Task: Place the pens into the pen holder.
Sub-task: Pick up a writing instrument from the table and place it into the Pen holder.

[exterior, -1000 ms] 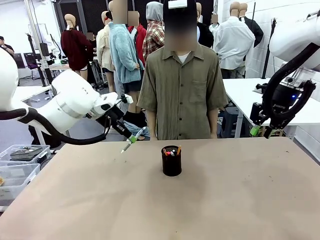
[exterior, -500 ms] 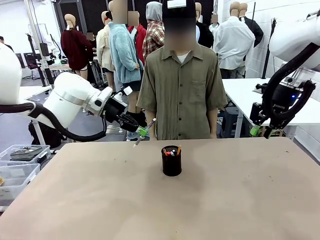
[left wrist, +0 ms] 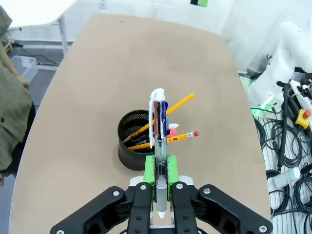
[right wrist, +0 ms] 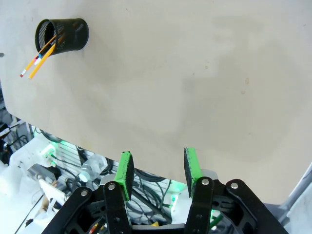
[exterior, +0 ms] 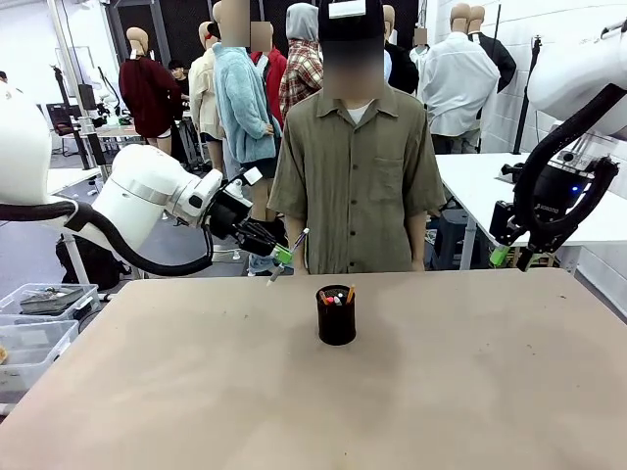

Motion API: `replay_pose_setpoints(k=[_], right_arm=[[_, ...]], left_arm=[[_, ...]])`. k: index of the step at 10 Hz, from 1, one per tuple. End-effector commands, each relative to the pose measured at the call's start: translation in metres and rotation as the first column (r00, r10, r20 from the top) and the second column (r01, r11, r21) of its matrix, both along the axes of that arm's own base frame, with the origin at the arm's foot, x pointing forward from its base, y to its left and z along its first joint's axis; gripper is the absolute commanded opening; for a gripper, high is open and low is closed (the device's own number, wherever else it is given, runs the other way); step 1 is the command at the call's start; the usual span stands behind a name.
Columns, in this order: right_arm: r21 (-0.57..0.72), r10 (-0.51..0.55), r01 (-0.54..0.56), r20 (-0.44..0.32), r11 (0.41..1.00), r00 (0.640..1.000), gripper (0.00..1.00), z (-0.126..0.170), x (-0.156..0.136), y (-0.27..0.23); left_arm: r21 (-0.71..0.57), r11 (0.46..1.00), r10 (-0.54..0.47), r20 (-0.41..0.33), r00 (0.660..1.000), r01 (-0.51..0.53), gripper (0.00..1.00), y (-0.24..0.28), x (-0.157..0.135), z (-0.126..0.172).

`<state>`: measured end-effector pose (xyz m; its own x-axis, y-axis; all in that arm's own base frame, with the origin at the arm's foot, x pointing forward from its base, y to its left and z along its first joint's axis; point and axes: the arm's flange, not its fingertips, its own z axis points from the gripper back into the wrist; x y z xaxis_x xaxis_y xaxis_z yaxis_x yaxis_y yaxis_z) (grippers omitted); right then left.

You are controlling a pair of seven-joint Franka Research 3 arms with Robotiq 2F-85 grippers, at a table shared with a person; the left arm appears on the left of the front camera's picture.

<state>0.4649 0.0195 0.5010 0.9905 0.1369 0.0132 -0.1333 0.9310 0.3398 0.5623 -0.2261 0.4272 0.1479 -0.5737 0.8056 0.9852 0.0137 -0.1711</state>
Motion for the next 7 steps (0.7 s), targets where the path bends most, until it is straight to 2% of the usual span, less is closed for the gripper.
replay_pose_setpoints(k=[1,2,3,4,6,7], right_arm=[[-0.003,-0.01,0.01,0.012,1.0,1.0,0.53,-0.004,-0.004,0.002],[-0.003,-0.01,0.01,0.012,1.0,1.0,0.53,-0.004,-0.004,0.002],[-0.003,-0.01,0.01,0.012,1.0,1.0,0.53,-0.004,-0.004,0.002],[-0.003,-0.01,0.01,0.012,1.0,1.0,0.53,-0.004,-0.004,0.002],[-0.003,-0.01,0.01,0.012,1.0,1.0,0.53,-0.004,-0.004,0.002],[-0.003,-0.01,0.01,0.012,1.0,1.0,0.53,-0.004,-0.004,0.002]], left_arm=[[-0.057,0.998,0.004,0.039,0.999,-0.002,0.0,-0.011,-0.001,-0.002],[-0.179,0.984,-0.005,0.08,0.997,0.019,0.0,-0.024,0.0,-0.005],[-0.246,0.968,-0.008,0.123,0.992,0.038,0.0,-0.031,0.001,-0.004],[-0.27,0.962,0.004,0.127,0.992,0.031,0.0,-0.036,0.005,-0.003],[-0.305,0.95,-0.046,0.09,0.995,0.071,0.0,-0.048,0.012,-0.009],[-0.345,0.934,-0.056,0.114,0.992,0.092,0.0,-0.056,0.016,-0.015]])
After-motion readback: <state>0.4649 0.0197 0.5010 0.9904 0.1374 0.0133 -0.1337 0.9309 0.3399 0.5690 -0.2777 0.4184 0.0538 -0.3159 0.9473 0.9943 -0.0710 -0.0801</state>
